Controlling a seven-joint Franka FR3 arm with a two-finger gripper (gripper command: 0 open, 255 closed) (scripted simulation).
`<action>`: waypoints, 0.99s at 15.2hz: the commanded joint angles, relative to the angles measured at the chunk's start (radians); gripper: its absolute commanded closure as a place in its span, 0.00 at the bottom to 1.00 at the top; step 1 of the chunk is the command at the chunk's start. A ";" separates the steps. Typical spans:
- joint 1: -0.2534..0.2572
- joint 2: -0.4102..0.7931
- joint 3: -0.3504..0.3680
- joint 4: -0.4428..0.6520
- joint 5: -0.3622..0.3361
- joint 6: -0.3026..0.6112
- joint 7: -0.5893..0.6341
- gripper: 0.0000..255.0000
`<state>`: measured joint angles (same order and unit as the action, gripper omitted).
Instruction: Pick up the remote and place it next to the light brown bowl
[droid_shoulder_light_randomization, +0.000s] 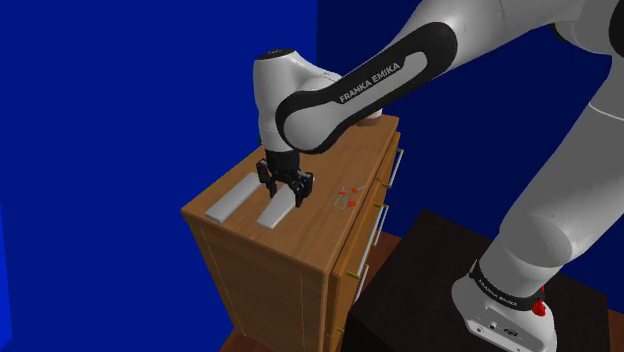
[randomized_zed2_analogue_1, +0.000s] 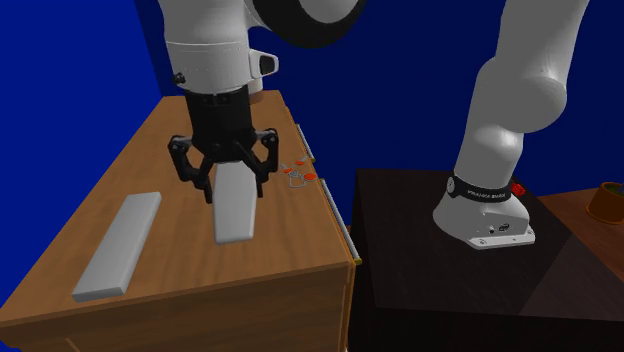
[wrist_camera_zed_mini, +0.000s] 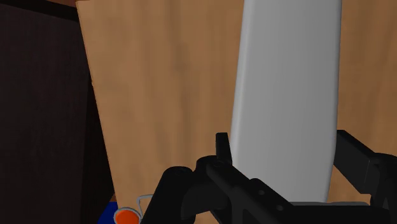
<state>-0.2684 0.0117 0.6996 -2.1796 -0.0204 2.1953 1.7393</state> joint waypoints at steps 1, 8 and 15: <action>-0.001 -0.013 -0.001 0.014 0.011 -0.024 -0.008 1.00; -0.004 -0.062 -0.006 0.068 0.047 -0.116 -0.035 1.00; -0.006 -0.097 -0.014 0.134 0.070 -0.209 -0.054 1.00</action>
<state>-0.2742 -0.0824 0.6863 -2.0560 0.0478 1.9987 1.6872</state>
